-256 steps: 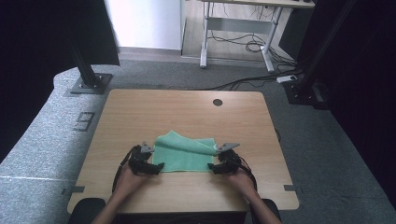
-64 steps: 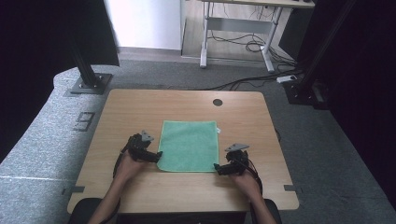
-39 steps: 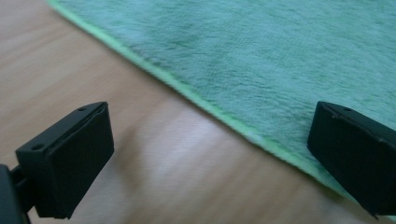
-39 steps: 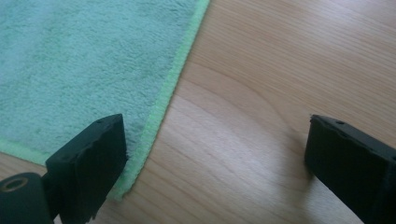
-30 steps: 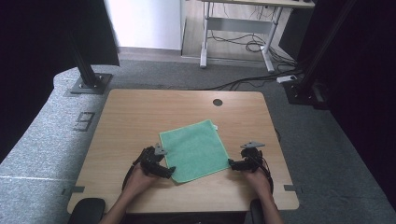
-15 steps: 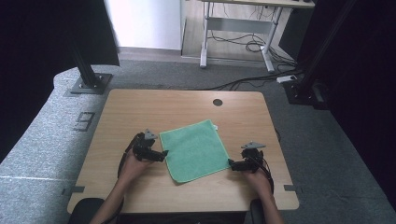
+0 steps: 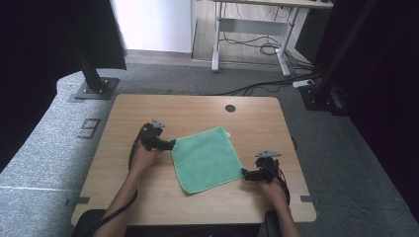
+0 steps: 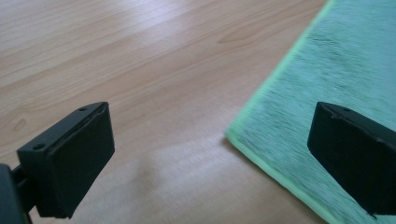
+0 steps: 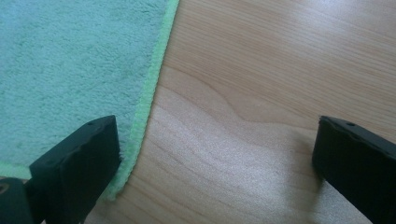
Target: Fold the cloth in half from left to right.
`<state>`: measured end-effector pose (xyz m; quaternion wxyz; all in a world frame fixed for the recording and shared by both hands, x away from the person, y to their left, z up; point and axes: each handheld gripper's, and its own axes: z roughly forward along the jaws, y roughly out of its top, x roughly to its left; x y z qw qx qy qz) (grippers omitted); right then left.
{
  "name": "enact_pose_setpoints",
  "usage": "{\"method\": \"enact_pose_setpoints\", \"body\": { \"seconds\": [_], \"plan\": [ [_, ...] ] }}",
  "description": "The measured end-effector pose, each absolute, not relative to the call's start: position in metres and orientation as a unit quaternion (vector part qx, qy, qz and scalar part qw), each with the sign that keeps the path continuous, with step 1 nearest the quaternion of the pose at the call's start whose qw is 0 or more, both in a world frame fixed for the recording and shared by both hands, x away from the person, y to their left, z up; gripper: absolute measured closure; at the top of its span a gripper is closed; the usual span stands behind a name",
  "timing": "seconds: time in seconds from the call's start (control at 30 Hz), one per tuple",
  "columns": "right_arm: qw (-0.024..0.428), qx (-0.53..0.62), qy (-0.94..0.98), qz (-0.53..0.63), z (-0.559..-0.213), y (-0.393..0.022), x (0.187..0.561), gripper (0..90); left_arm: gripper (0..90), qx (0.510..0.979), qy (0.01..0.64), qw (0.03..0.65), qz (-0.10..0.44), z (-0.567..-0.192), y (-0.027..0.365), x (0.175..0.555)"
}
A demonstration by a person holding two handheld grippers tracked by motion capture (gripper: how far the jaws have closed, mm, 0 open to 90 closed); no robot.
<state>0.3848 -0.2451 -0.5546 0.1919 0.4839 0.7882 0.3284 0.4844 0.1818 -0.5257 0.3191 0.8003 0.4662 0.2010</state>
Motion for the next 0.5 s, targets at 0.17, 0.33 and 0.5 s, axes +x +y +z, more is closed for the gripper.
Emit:
{"method": "enact_pose_setpoints", "body": {
  "seconds": [0.17, 0.33, 0.5],
  "plan": [
    [0.192, 0.483, 0.788, 0.328, -0.555, -0.245, 0.385, 0.8, 0.6, 0.801, 0.483, 0.294, 0.197, -0.539, 0.183, 0.498],
    [0.191, 0.483, 0.789, 0.328, -0.555, -0.245, 0.385, 0.8, 0.0, 0.797, 0.495, 0.292, 0.186, -0.546, 0.187, 0.499],
    [0.187, 0.475, 0.795, 0.329, -0.554, -0.241, 0.383, 1.3, 0.0, 0.802, 0.49, 0.278, 0.199, -0.543, 0.191, 0.488]
  ]
}}
